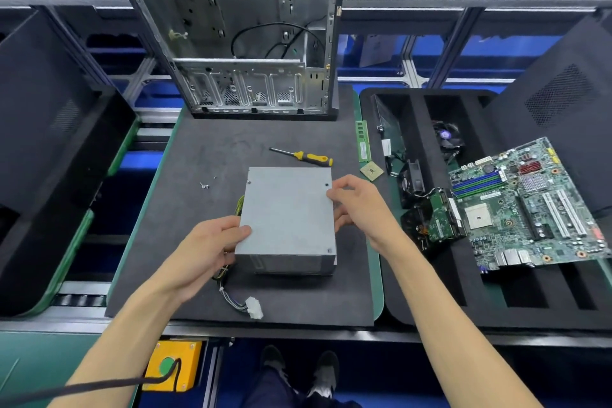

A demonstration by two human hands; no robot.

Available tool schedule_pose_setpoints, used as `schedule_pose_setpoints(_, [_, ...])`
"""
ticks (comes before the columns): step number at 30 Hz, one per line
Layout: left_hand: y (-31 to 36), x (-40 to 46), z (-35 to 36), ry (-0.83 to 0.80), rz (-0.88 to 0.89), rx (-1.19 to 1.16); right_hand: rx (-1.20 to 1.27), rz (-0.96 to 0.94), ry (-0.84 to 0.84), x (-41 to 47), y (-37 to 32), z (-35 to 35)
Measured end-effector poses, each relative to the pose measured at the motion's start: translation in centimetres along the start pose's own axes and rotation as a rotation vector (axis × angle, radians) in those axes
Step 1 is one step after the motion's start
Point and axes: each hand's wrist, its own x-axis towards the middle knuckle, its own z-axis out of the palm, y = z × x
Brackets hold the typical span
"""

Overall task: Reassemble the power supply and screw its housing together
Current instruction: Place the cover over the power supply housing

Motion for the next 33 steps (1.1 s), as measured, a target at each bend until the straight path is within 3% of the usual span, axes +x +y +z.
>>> schedule_pose_setpoints(6, [-0.3, 0.0, 0.9, 0.188, -0.008, 0.153, -0.052, -0.012, 0.019, -0.2, 1.3, 0.0])
schedule_pose_setpoints(9, [-0.6, 0.1, 0.7, 0.302, 0.040, 0.385, -0.056, -0.048, 0.038, -0.3, 1.4, -0.1])
schedule_pose_setpoints(14, [-0.3, 0.4, 0.3, 0.401, 0.032, 0.403, -0.335, -0.127, 0.190, -0.1, 1.9, -0.3])
schedule_pose_setpoints(17, [-0.4, 0.7, 0.3, 0.409, -0.030, 0.496, -0.425, -0.090, 0.193, 0.1, 2.5, -0.3])
schedule_pose_setpoints(20, [-0.7, 0.6, 0.2, 0.387, -0.112, 0.438, -0.404, -0.012, 0.127, 0.2, 2.9, -0.4])
schedule_pose_setpoints(26, [-0.9, 0.5, 0.0, 0.356, -0.112, 0.315, -0.113, 0.063, 0.031, 0.1, 3.3, -0.2])
schedule_pose_setpoints(33, [-1.0, 0.5, -0.5, 0.348, -0.083, 0.223, -0.079, 0.076, -0.010, 0.1, 3.4, -0.1])
